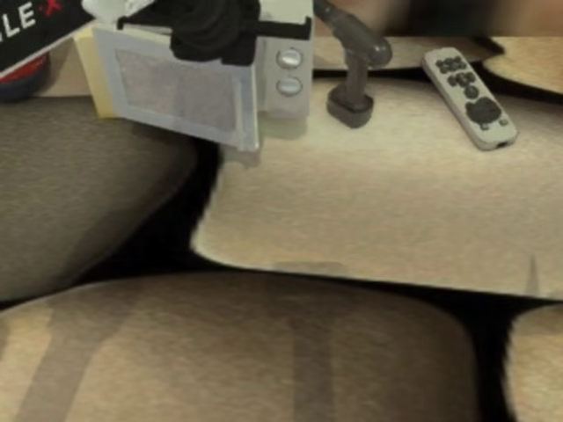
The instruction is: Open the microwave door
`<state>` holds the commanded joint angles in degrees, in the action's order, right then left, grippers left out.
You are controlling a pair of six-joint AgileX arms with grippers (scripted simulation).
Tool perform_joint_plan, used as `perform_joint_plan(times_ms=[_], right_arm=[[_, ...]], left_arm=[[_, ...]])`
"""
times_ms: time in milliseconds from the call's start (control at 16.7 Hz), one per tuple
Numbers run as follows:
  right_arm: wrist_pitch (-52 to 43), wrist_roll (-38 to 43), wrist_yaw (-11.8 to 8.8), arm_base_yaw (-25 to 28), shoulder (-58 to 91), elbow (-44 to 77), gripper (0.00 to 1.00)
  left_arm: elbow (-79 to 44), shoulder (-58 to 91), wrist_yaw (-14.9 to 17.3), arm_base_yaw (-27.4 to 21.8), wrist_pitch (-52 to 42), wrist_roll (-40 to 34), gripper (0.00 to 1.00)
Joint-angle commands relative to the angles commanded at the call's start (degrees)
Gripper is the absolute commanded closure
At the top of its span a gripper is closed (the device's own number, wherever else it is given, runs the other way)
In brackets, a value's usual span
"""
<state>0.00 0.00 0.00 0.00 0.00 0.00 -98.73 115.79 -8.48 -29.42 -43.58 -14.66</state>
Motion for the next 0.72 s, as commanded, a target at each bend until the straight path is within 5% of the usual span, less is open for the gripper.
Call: perform_joint_plan(times_ms=[720], right_arm=[[0.0,0.0,0.0,0.0,0.0,0.0,0.0]], left_arm=[[6.96,-4.85,3.7,1.44,2.87,6.6,1.0]])
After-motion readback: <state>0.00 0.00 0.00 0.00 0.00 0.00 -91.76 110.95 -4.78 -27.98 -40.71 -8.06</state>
